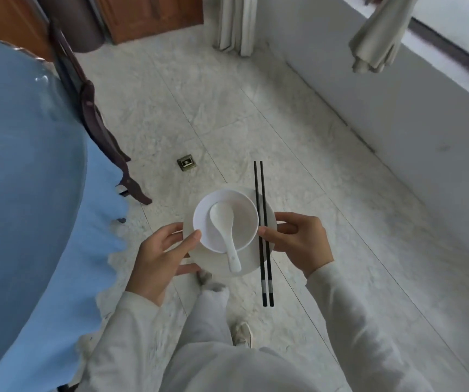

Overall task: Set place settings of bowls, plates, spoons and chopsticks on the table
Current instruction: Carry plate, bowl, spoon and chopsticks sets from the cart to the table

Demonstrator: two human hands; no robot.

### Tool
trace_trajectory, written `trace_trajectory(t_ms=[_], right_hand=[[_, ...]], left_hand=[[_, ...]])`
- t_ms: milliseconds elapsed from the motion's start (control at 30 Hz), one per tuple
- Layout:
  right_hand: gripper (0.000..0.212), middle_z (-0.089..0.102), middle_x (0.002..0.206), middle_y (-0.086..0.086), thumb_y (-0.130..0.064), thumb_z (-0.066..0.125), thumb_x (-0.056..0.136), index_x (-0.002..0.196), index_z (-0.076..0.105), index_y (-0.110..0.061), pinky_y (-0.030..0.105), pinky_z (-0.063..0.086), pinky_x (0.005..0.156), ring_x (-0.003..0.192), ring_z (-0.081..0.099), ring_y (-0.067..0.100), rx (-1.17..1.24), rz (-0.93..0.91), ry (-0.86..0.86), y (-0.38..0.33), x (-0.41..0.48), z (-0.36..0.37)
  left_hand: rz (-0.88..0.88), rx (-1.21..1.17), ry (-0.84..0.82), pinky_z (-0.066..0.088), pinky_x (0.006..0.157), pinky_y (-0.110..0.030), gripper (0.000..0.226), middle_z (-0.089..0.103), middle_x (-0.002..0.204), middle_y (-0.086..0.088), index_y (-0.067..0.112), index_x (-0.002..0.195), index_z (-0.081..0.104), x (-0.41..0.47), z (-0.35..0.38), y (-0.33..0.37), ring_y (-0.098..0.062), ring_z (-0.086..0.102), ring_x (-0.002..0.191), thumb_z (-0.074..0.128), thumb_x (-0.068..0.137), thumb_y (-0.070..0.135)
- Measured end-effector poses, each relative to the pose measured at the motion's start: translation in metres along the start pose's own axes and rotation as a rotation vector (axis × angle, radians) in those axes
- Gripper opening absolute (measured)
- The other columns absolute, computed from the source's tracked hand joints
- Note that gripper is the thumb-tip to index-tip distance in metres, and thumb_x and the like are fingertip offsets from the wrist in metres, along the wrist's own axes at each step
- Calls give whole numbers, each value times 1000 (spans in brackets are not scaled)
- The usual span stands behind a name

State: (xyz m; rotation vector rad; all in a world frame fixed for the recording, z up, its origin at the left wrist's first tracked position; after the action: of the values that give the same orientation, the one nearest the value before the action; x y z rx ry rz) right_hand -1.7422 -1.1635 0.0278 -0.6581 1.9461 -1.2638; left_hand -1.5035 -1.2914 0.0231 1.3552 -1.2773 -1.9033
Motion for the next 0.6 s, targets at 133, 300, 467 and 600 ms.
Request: trace_trajectory(t_ms=[133, 300, 467, 600], right_hand=[[27, 81, 75, -4, -29, 92, 73, 97, 79, -33, 27, 64, 62, 70, 79, 13, -12, -13, -27, -26, 86, 23], [28, 82, 76, -2, -27, 93, 72, 95, 78, -35, 27, 64, 62, 70, 80, 14, -30, -13, -66, -69, 193, 63], [25, 82, 77, -3, -30, 92, 71, 88, 78, -43, 28, 65, 63, 72, 80, 14, -42, -34, -128, -121, 285, 104], [24, 82, 79, -2, -33, 92, 69, 86, 80, -45, 29, 66, 66, 74, 80, 15, -40, -38, -185, -156, 351, 136]], left_hand=[[3, -17, 18, 63, 65, -35, 30, 78, 109, -1, 22, 114, 72, 79, -4, 31, -21, 77, 92, 80, 85, 25], [-3, -49, 59, 63, 65, -34, 32, 78, 109, 0, 24, 113, 71, 176, -24, 79, -19, 77, 92, 82, 83, 26], [2, -66, 106, 64, 67, -37, 33, 77, 112, -2, 22, 115, 71, 255, -47, 135, -21, 77, 94, 82, 84, 25], [24, -96, 159, 63, 65, -34, 33, 78, 110, -2, 22, 114, 72, 307, -66, 173, -20, 77, 91, 82, 84, 26]])
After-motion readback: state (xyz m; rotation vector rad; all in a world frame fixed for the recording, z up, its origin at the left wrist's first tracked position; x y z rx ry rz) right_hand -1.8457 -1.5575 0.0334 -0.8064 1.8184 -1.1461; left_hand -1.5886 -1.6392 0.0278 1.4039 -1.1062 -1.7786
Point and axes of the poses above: each hand's wrist, its own x-axis towards the middle knuckle, its own z-axis out of the palm, y = z × x, the point moved 3 cm from there along x, towards the middle knuckle
